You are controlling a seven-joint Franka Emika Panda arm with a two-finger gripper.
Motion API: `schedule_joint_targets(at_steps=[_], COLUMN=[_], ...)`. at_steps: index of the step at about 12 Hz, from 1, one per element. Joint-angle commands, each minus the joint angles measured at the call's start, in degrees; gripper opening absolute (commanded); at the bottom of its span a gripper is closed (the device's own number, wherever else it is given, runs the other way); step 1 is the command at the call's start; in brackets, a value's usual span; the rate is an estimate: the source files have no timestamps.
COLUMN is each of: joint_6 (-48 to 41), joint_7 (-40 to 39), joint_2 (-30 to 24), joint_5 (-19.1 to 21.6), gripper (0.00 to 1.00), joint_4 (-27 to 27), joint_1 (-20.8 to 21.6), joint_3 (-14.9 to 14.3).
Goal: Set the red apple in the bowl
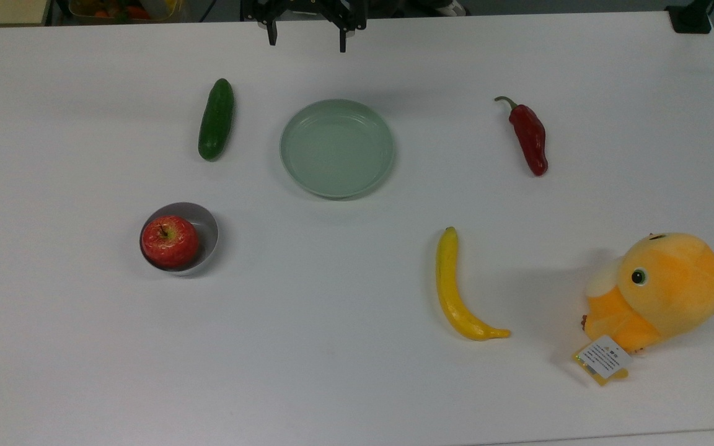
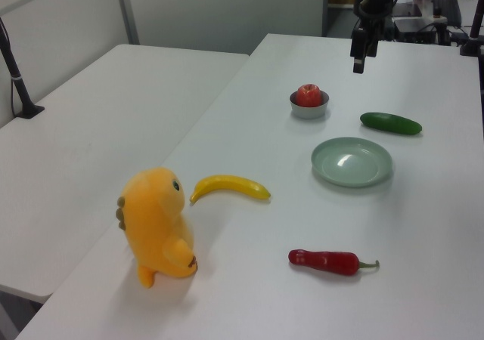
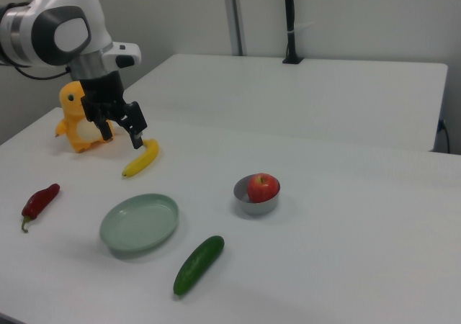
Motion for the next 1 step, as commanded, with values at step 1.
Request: schedule_joint_targets(at_steps=[1], joint_6=[-1.47], joint_7=[-3.18], joint_2=[-0.71], joint_5=[-1.02], gripper=[1.00], joint_4=[-0.59], joint_1=[-0.29], joint_3=[0.21])
